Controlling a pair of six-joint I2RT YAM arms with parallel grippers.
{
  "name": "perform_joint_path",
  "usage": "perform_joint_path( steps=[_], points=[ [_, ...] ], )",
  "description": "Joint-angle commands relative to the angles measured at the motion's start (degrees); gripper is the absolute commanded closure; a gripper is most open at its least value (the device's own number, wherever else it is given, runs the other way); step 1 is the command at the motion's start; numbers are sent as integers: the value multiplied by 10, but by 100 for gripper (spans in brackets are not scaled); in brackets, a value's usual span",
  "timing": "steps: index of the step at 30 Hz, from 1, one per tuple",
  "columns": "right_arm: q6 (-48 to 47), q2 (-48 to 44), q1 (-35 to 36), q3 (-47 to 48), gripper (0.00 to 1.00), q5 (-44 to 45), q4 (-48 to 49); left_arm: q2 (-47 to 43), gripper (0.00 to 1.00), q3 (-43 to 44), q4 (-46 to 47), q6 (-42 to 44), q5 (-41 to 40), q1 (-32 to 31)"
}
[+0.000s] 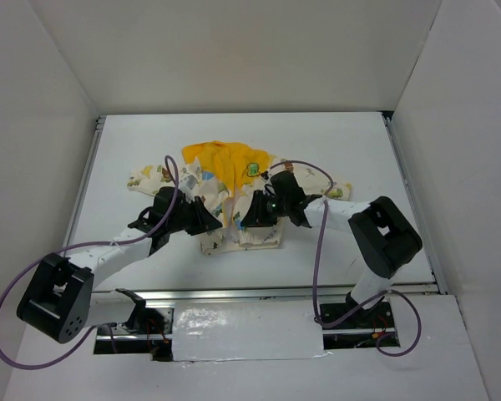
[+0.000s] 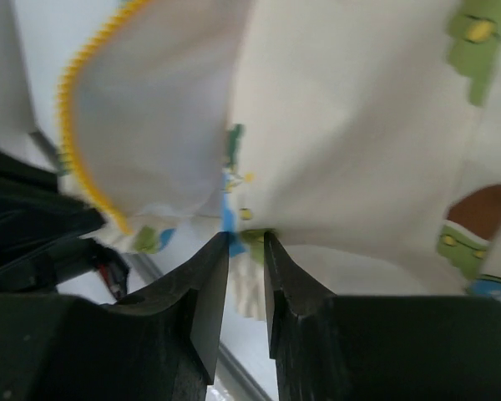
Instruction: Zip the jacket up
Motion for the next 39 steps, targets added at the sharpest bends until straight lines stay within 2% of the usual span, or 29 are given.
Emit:
perform_joint_path(
  steps=[1,2,7,11,12,15,23,32,39],
  points=[
    [-18,17,5,17,69,49,-39,3,100,3,26,-7,12,3],
    [-27,16,8,25,70,89,-73,2,100,4,24,-4,11,3],
    [-52,-29,47,35,72,182,-138,-10,100,5,-3,0,-9,3],
    [-67,-72,141,67,70,297,-213,-19,100,11,-29,-3,-42,3],
    [-64,-75,155,73,69,348,-224,-21,100,12,-33,-3,-47,3],
    [-53,-82,192,91,68,424,-263,-29,100,11,-45,-8,-62,3],
    [-53,-42,217,143,67,445,-336,-32,100,16,-55,-3,-63,3],
    [-63,4,246,183,62,435,-354,-25,100,16,-56,0,-68,3],
    [-58,48,251,219,60,469,-382,-21,100,16,-56,5,-64,3]
  ],
)
